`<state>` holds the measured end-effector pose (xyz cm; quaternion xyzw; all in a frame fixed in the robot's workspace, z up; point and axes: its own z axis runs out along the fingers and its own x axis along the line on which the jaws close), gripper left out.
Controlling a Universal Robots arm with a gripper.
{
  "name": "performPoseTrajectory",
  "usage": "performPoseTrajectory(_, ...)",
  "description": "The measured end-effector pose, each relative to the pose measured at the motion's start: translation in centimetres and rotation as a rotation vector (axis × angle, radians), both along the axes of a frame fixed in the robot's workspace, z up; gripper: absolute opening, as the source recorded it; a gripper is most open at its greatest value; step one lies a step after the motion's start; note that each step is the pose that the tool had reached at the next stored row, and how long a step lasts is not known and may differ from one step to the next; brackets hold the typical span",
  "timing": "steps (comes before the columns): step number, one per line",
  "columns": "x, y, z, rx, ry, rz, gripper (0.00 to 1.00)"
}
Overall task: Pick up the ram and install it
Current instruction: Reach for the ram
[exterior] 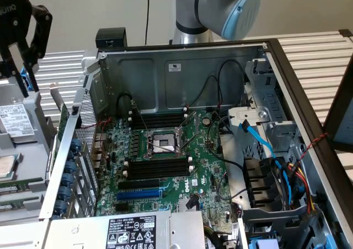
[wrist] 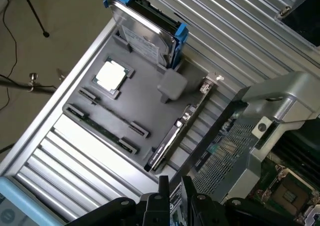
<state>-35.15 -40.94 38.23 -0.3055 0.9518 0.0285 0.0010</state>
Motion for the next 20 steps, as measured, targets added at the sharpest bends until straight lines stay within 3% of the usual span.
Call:
performPoseTrajectory(10,-3.1,-0.12,-0.04,0.0001,0.0002,0.028,0.25)
performPoseTrajectory(15,-3.1,-0.12,-0.04,0.0002,0.0,0.033,0.25)
performPoseTrajectory(20,-3.1,-0.12,-0.04,0.0002,0.0,0.123,0.25)
